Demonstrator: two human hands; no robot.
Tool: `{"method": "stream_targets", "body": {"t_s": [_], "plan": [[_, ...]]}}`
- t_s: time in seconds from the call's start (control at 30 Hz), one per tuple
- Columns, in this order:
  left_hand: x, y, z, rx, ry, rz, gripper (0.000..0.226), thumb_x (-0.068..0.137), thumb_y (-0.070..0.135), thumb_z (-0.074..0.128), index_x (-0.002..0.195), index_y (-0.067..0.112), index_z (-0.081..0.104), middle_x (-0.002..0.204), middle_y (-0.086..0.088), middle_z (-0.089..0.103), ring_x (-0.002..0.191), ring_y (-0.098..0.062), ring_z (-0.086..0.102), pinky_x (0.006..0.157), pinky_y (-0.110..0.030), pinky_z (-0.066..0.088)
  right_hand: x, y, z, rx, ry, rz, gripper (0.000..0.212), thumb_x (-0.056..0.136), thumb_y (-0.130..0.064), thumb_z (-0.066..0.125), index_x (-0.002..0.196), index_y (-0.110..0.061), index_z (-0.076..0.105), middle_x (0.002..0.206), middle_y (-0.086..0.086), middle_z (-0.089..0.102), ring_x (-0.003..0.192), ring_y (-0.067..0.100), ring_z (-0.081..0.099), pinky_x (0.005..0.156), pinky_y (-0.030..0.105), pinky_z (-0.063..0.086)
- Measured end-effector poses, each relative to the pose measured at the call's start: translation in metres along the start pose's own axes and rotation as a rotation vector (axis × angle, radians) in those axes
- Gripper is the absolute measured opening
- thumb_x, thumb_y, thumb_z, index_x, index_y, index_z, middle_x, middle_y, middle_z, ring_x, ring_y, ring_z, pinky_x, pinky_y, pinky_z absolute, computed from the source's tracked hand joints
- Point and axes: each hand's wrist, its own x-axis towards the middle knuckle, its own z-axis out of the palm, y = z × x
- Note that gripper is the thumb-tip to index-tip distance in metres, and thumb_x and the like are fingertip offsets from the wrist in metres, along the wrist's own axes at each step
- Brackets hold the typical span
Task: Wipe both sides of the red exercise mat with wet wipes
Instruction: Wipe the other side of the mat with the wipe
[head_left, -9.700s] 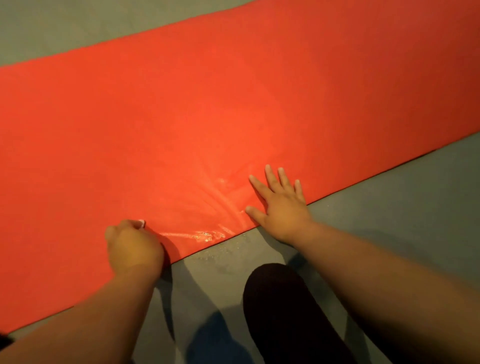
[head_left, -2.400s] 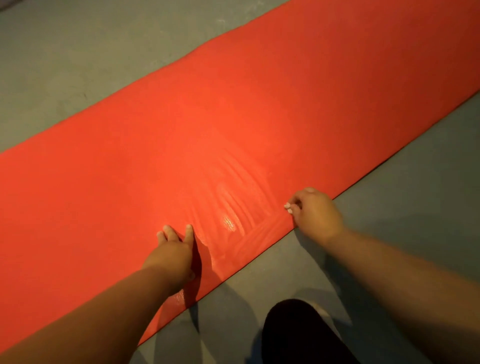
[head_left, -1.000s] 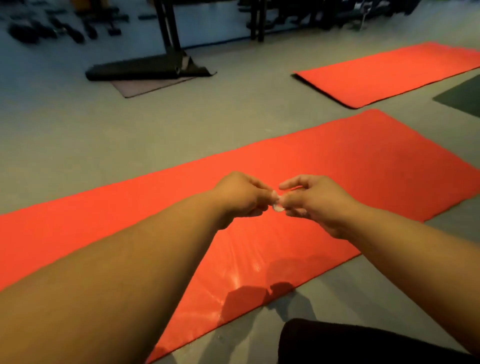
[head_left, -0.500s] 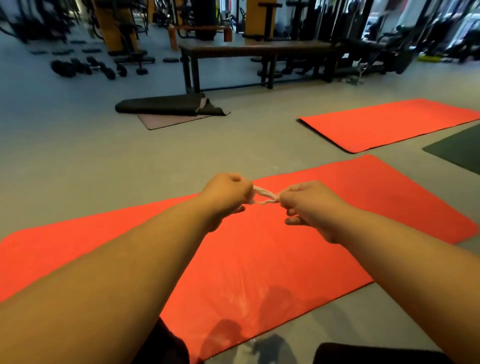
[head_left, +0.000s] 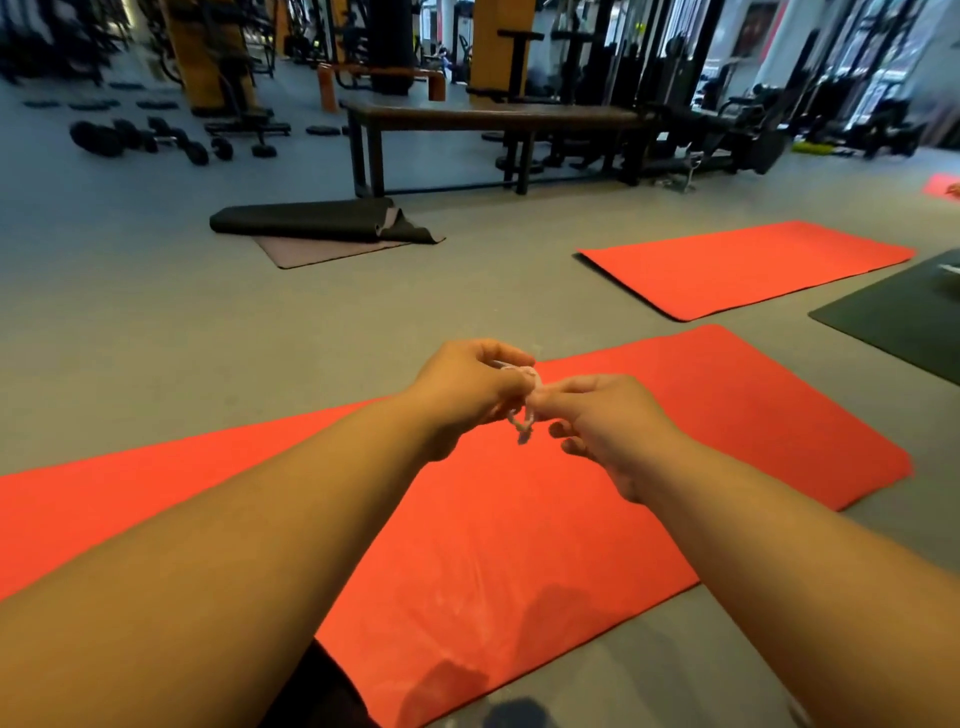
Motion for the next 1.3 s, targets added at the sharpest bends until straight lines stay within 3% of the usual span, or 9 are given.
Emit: {"method": "stream_targets", "body": {"t_s": [0.27,0.33,0.43,0.57,0.77,0.87,1.0,1.17,1.3], "plan": [[0.002,-0.009,-0.017,0.092,0.208,0.072,0.017,0.087,0.000,0.063,0.086,0.017,0.064,0.077,-0.005,0.063,0.066,-0.015,0.058,0.058,-0.019,0.045,-0.002,0.005,0.002,0.101,0.063,-0.004,0.013,0.088,-0.009,0.060,0.076,-0.011,0.064,0.071,0.002,0.066,0.060,0.010,0.057,0.053,0.021,0.044],[-0.003,-0.010,-0.023,0.012,0.126,0.000,0.004,0.091,0.011,0.063,0.090,0.014,0.065,0.078,-0.002,0.064,0.065,-0.010,0.056,0.055,-0.015,0.043,-0.002,0.004,0.010,0.155,0.051,-0.009,0.013,0.089,-0.011,0.061,0.076,-0.012,0.064,0.072,0.002,0.067,0.061,0.010,0.057,0.054,0.022,0.044],[-0.008,-0.015,-0.029,0.023,-0.068,-0.163,0.018,0.087,0.033,0.066,0.085,0.015,0.068,0.069,0.006,0.064,0.059,-0.004,0.050,0.055,-0.014,0.039,-0.003,0.003,0.024,0.194,0.024,-0.024,0.015,0.089,-0.017,0.063,0.074,-0.015,0.065,0.069,-0.001,0.066,0.059,0.009,0.055,0.052,0.021,0.043],[-0.005,-0.016,-0.033,0.068,-0.040,-0.160,0.012,0.084,0.008,0.070,0.075,0.013,0.064,0.056,0.003,0.057,0.048,-0.003,0.046,0.048,-0.013,0.036,0.000,0.011,0.032,0.134,0.086,-0.011,0.018,0.084,-0.012,0.064,0.066,-0.016,0.063,0.067,-0.002,0.060,0.062,0.012,0.051,0.052,0.024,0.042],[-0.004,-0.015,-0.031,-0.027,0.125,-0.086,0.019,0.086,-0.010,0.059,0.084,0.009,0.056,0.072,-0.010,0.060,0.061,-0.016,0.060,0.059,-0.020,0.054,0.000,0.021,0.035,0.259,0.103,0.063,0.019,0.094,-0.005,0.048,0.078,-0.013,0.052,0.078,0.005,0.066,0.061,0.012,0.058,0.048,0.021,0.046],[-0.011,-0.015,-0.023,-0.111,0.147,-0.160,0.014,0.089,0.021,0.066,0.099,0.012,0.059,0.078,-0.004,0.059,0.073,-0.016,0.056,0.064,-0.022,0.051,0.001,0.017,0.037,0.367,0.113,0.038,0.019,0.095,-0.005,0.048,0.079,-0.014,0.051,0.075,0.005,0.066,0.056,0.009,0.057,0.048,0.020,0.043],[-0.025,-0.025,-0.018,0.157,-0.129,-0.431,0.049,0.087,0.066,0.048,0.094,0.021,0.068,0.096,0.003,0.071,0.084,-0.014,0.061,0.072,-0.028,0.044,-0.004,0.017,0.044,0.300,0.105,0.001,0.019,0.091,-0.010,0.057,0.074,-0.018,0.056,0.066,-0.002,0.063,0.040,0.003,0.043,0.039,0.018,0.029],[-0.026,-0.025,-0.014,-0.021,0.079,-0.196,0.010,0.092,0.023,0.060,0.083,0.023,0.064,0.089,0.002,0.066,0.077,-0.012,0.058,0.069,-0.025,0.044,-0.009,0.023,0.049,0.276,0.182,0.028,0.023,0.090,-0.007,0.056,0.069,-0.015,0.056,0.058,-0.003,0.053,0.042,0.005,0.037,0.036,0.017,0.026],[-0.025,-0.020,-0.013,-0.224,0.220,-0.073,0.019,0.091,0.003,0.055,0.077,0.014,0.050,0.069,-0.005,0.059,0.061,-0.014,0.059,0.059,-0.024,0.052,-0.014,0.024,0.049,0.285,0.224,0.058,0.019,0.094,-0.009,0.049,0.078,-0.013,0.056,0.077,0.001,0.059,0.052,0.010,0.042,0.040,0.020,0.028]]}}
